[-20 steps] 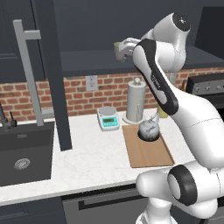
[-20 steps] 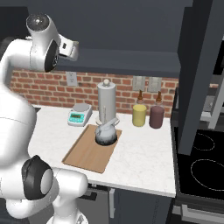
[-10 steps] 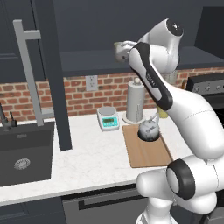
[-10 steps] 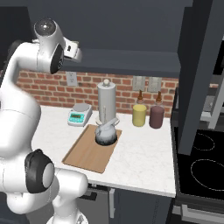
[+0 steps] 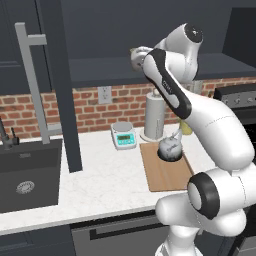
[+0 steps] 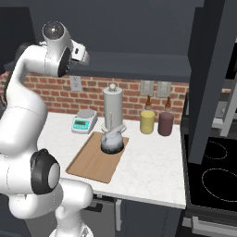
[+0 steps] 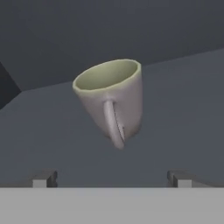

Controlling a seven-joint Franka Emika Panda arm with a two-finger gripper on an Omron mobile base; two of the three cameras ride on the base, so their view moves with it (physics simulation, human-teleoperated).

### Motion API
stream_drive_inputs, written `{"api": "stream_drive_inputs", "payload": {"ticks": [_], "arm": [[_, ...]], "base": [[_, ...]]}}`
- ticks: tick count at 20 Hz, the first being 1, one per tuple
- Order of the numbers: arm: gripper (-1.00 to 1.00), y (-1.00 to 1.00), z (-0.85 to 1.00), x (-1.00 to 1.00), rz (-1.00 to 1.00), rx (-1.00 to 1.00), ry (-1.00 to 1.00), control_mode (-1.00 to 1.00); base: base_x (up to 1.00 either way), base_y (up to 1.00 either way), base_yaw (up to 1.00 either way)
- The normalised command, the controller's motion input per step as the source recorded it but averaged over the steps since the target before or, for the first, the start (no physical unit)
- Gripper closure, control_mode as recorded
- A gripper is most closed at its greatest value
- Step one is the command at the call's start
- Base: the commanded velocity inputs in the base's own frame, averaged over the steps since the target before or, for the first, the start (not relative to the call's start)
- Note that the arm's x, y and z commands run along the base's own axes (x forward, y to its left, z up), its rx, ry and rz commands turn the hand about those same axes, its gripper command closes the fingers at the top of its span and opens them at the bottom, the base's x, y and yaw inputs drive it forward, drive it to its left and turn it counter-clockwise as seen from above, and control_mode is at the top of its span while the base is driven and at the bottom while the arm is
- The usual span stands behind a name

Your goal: Pick the kettle from the counter and place it on the tray. Then pick the mug from the cabinet and place it on the tray. Then close the cabinet doors.

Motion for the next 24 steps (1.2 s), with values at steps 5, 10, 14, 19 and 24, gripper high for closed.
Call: {"api": "stream_drive_inputs", "payload": {"ticks": [5,10,14,19,24], "arm": [[-1.0,0.0,0.0,0.29,0.0,0.0,0.0,-1.0],[-1.0,0.0,0.0,0.28,0.0,0.0,0.0,-1.0],[-1.0,0.0,0.0,0.26,0.0,0.0,0.0,-1.0],[-1.0,0.0,-0.01,0.19,0.0,0.0,0.0,-1.0],[1.0,0.0,-0.02,0.04,0.0,0.0,0.0,-1.0]], "base": [[0.0,0.0,0.0],[0.0,0.0,0.0],[0.0,0.0,0.0],[0.0,0.0,0.0],[0.0,0.0,0.0]]}}
